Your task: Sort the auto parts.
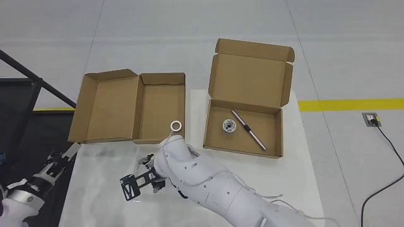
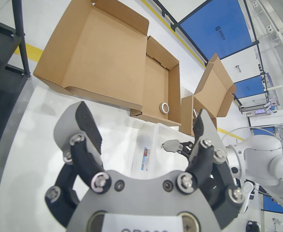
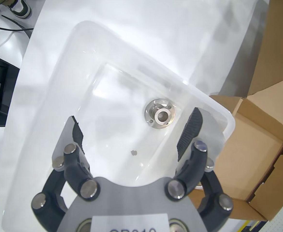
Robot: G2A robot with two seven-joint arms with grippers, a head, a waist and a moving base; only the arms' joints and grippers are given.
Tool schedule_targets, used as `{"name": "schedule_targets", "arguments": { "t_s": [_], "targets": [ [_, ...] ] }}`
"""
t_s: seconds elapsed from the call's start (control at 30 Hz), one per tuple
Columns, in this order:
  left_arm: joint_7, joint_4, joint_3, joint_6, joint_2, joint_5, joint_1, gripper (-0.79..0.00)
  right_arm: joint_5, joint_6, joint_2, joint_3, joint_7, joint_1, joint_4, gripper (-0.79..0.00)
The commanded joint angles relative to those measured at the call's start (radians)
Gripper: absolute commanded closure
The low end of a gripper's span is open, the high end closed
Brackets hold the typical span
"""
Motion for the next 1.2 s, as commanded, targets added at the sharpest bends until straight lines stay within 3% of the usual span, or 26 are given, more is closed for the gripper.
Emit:
{"name": "schedule_targets", "arguments": {
  "t_s": [0.0, 0.23, 0.5, 0.9, 1.17],
  "targets": [
    [0.002, -0.001, 0.0, 0.0, 0.0, -0.003, 0.003, -0.785, 0.019, 0.012, -0.011, 0.0, 0.033, -0.003, 0.013, -0.776],
    [0.004, -0.006, 0.002, -0.003, 0.001, -0.007, 0.015, -0.785, 0.099, 0.084, -0.063, 0.004, 0.132, 0.0, 0.109, -0.683],
    [0.005, -0.009, 0.013, 0.004, 0.002, -0.007, 0.013, -0.785, 0.161, 0.178, -0.075, -0.009, 0.138, 0.011, 0.165, -0.653],
    [0.013, -0.007, 0.03, 0.008, 0.004, -0.009, 0.015, -0.785, 0.242, 0.348, -0.076, -0.03, 0.084, 0.012, 0.223, -0.68],
    [0.018, -0.008, 0.034, 0.007, 0.005, -0.01, 0.02, -0.785, 0.292, 0.398, -0.074, -0.043, 0.017, 0.007, 0.249, -0.72]
  ]
}}
